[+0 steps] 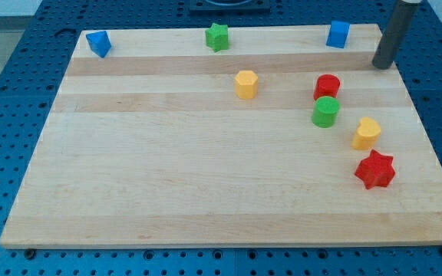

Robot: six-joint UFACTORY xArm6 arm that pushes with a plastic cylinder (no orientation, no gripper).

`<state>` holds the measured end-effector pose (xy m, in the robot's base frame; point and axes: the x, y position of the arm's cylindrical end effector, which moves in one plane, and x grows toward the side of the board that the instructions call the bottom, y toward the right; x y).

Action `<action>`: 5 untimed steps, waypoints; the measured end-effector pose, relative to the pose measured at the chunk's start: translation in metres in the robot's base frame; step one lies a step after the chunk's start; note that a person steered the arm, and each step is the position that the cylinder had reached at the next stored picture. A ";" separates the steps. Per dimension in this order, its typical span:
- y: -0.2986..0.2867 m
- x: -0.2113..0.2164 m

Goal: Push the red star bit a down

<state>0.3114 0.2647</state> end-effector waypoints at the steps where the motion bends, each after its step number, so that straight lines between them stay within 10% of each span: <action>1: 0.004 0.024; 5: 0.047 0.127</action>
<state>0.4379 0.3121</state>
